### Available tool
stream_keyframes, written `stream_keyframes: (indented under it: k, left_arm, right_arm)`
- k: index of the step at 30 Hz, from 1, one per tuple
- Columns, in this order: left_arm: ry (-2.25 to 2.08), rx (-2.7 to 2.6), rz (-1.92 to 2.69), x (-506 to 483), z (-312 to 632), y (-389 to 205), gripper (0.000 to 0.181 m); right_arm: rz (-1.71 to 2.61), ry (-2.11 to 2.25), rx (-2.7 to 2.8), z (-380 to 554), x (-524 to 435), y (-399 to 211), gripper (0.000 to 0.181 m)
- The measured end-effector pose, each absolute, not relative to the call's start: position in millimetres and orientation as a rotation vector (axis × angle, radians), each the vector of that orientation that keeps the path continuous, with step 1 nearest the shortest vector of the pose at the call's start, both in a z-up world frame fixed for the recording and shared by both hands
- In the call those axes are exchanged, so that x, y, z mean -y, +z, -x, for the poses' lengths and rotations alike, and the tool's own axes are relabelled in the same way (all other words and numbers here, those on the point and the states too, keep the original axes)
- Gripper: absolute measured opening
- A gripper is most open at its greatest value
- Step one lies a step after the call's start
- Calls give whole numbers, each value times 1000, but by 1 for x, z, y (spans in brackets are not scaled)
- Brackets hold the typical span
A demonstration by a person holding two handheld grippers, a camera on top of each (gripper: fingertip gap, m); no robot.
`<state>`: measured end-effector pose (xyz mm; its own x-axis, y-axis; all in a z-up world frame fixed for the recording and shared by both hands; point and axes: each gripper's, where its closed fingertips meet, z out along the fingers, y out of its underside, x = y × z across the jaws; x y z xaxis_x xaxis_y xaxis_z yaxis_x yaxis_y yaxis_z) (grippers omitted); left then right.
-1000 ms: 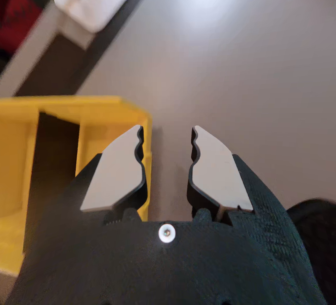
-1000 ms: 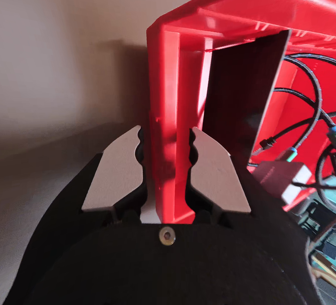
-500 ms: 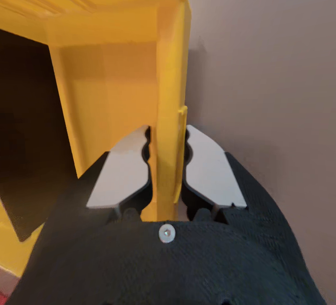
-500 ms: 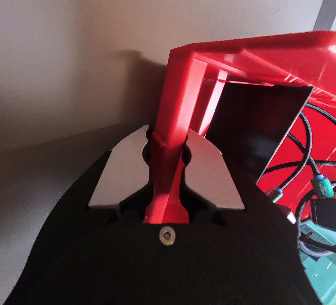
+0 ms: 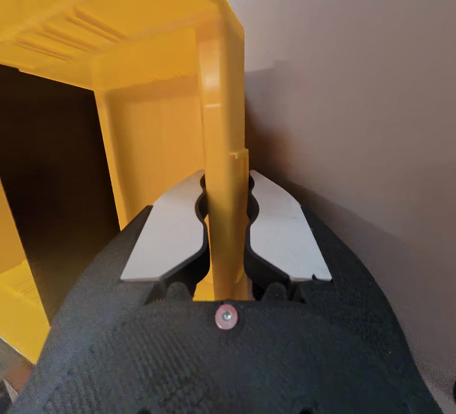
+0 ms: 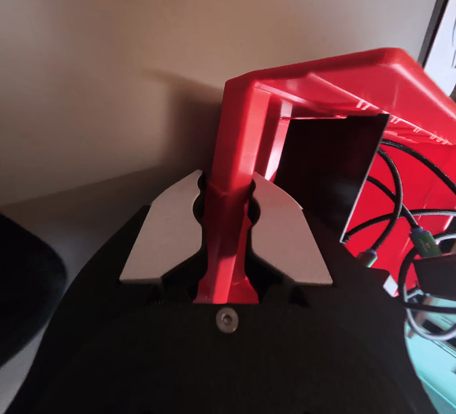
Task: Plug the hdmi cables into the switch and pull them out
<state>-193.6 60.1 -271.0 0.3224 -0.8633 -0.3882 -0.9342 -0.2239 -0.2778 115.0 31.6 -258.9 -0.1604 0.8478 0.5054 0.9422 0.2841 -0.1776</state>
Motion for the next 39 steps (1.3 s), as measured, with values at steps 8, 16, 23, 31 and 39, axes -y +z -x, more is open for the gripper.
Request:
stream_keyframes:
  k: [8, 16, 23, 31, 39]
  left_arm:
    - [177, -1721, 1906, -87, 114, -264, 40]
    - [-494, -1181, 1879, -31, 49, -194, 40]
    - [-764, -812, 1893, -18, -33, -194, 55]
    - [-726, -556, 1988, -56, -88, -230, 61]
    - [-657, -413, 1939, -75, -77, -222, 34]
  right_arm:
    - [1657, 130, 1537, -113, 2, -188, 36]
    - [1811, 94, 811, -232, -10, -168, 35]
    - [1944, 220, 394, -262, -46, -201, 50]
    - [1993, 338, 280, -248, -77, -211, 28]
    - [1962, 142, 304, -250, -79, -210, 9]
